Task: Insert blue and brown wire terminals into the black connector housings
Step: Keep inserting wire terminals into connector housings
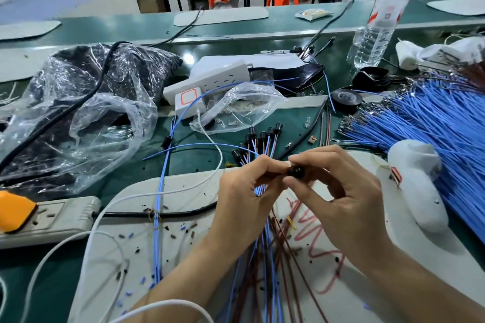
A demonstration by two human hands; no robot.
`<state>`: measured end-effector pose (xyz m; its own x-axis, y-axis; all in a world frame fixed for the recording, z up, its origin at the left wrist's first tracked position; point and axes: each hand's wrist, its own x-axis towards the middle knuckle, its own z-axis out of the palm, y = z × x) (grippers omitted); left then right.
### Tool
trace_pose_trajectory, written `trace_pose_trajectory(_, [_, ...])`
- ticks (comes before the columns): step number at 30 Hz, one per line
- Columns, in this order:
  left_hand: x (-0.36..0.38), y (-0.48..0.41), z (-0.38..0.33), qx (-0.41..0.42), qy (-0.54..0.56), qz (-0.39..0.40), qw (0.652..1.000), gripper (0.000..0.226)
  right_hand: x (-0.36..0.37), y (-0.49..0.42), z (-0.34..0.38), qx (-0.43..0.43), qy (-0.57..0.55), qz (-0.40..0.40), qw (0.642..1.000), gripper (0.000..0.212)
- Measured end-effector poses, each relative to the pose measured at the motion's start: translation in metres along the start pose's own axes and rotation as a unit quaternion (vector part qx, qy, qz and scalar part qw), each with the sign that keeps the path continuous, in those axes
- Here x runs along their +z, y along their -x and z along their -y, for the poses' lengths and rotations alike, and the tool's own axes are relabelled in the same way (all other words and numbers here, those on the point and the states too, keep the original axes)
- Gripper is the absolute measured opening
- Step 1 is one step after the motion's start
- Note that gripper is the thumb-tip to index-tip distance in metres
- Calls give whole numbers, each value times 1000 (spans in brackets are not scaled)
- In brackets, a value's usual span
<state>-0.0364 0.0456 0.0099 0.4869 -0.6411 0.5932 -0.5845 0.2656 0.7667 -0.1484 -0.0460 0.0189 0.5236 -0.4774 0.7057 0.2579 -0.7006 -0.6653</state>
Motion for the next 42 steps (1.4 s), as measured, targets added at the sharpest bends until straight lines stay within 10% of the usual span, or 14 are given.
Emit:
trace_pose_trajectory(28, [0, -1, 10, -15, -27, 25, 999, 10, 1, -4, 8, 91, -75, -9, 993, 30])
trace_pose_trajectory(35, [-6, 0, 7, -51, 4, 7, 999, 22, -20, -19, -4, 60, 71, 11, 996, 20])
trace_pose_trajectory(38, [-7, -1, 7, -68, 12, 20, 997, 12, -34, -26, -17, 90, 287, 197, 933, 29])
trace_pose_trajectory(42, [-6, 1, 5, -61, 1, 83, 995, 10, -38, -26, -25, 171, 283, 339, 881, 19])
